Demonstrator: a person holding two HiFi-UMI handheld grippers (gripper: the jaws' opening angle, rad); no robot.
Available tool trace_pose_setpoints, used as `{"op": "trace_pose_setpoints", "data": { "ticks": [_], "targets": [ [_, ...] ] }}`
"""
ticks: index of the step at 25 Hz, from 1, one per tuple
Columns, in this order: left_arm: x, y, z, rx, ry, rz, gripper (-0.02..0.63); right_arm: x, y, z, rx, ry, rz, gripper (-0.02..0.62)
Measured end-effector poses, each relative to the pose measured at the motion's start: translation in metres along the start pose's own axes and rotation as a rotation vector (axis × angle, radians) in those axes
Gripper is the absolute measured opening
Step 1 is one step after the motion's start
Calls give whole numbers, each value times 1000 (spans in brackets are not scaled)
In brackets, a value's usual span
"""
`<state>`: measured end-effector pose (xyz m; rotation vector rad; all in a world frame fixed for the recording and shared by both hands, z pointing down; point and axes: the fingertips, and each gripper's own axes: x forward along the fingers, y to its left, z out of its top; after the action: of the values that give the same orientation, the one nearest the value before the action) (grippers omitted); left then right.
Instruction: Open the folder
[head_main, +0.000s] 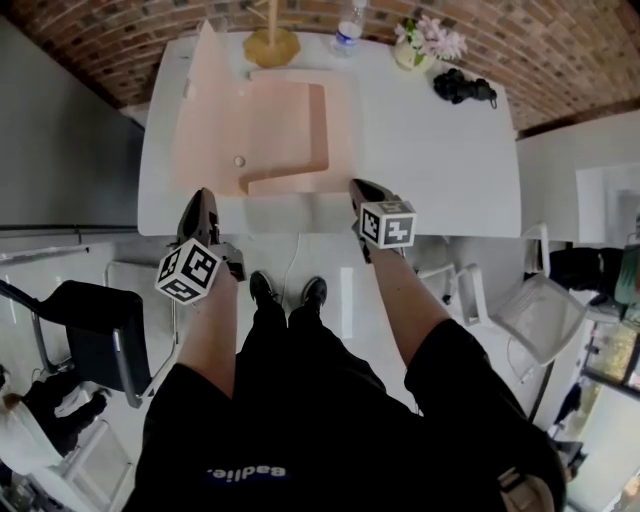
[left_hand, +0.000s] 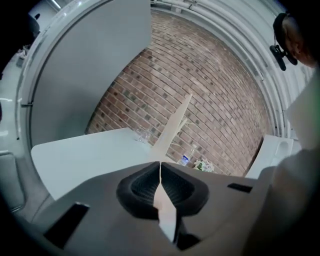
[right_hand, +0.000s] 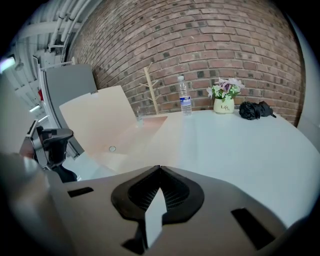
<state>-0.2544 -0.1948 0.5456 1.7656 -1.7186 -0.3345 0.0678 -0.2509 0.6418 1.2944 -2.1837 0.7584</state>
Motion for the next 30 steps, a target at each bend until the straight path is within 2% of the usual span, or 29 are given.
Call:
{"op": "trace_pose_setpoints", "data": {
  "ticks": [11,17,23,30],
  "targets": [
    [-4,76,-9,-131,30,136,5,-2,1,-3,-20,6,-25,29],
    [0,108,-16,-277,70,204,5,-1,0,-3,-29,17,-48,29],
    [4,126,-21,-339,106,224,5,-2,0,-1,-29,29,-74,29],
    [7,141,-30,-371,156,229,6,-3,-1,-5,-40,60,-104,29]
  ]
}}
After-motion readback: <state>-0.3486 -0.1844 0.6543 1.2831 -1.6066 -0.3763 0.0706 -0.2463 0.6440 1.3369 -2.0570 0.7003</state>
